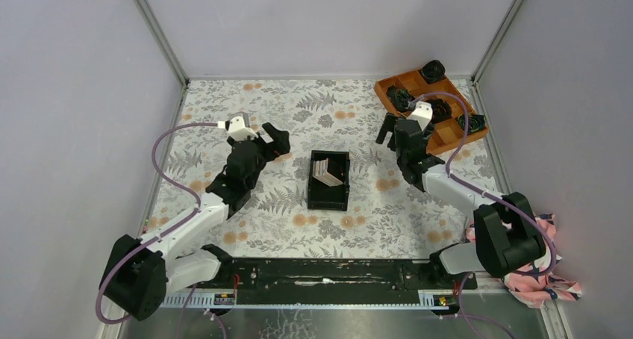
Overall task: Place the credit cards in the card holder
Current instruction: Pick up the card holder from the center of the board.
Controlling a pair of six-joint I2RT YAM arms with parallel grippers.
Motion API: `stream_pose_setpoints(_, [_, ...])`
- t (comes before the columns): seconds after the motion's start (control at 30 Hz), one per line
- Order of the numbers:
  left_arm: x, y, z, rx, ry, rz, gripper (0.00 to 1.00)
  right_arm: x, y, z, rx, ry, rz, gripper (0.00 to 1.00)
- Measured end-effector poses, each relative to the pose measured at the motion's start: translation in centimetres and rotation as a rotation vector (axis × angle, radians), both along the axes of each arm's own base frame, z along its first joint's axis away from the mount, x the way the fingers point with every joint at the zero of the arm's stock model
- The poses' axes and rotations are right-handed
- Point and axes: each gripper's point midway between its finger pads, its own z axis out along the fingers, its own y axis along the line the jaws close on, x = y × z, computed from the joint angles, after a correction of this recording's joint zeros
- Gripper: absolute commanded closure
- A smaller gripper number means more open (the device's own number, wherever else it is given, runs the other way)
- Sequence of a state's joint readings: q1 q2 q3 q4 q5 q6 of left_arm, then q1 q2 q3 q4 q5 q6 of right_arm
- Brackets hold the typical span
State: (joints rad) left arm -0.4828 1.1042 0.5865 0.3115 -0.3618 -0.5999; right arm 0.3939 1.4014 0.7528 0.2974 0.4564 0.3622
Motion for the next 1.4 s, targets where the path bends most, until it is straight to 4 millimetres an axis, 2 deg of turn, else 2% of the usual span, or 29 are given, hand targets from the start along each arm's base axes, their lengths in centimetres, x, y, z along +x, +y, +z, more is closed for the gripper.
stream_pose_setpoints(0.13, [-1.5, -1.8, -0.2, -0.004, 0.018, -0.052, 0.00, -0.8, -0.9, 0.7, -0.049, -0.017, -0.048, 0.01])
stream_pose_setpoints(0.23, [-2.3, -3.2, -0.9, 0.004, 0.042, -0.090, 0.00, -1.4, -2.3, 1.1, -0.108, -0.023, -0.093, 0.00])
stream_pose_setpoints(0.47, [-3.4, -5.4, -3.8, 0.030, 0.122, -0.152, 0.00, -1.5, -4.0, 1.1, -0.272, -0.001, -0.097, 0.03])
stream_pose_setpoints(0.73, [-3.7, -6.6, -7.5, 0.057, 0.220, -0.192, 0.00, 1.0, -3.6, -1.8, -0.435, 0.113, -0.023, 0.03])
stream_pose_setpoints(0.97, [-4.0, -7.6, -10.1, 0.068, 0.294, -0.233, 0.01, 3.6, -4.5, -2.4, -0.487, 0.149, -0.012, 0.04])
stream_pose_setpoints(1.13, [-3.8, -8.8, -10.3, 0.065, 0.309, -0.267, 0.02, 5.2, -5.5, -2.5, -0.492, 0.162, -0.016, 0.05])
stream_pose_setpoints(1.27, [-3.4, -9.4, -9.9, 0.059, 0.306, -0.280, 0.03, 6.4, -5.7, -2.9, -0.492, 0.171, -0.003, 0.05])
stream_pose_setpoints(1.4, [-3.6, -9.7, -10.4, 0.063, 0.322, -0.294, 0.07, 7.0, -5.6, -3.6, -0.490, 0.189, 0.017, 0.06])
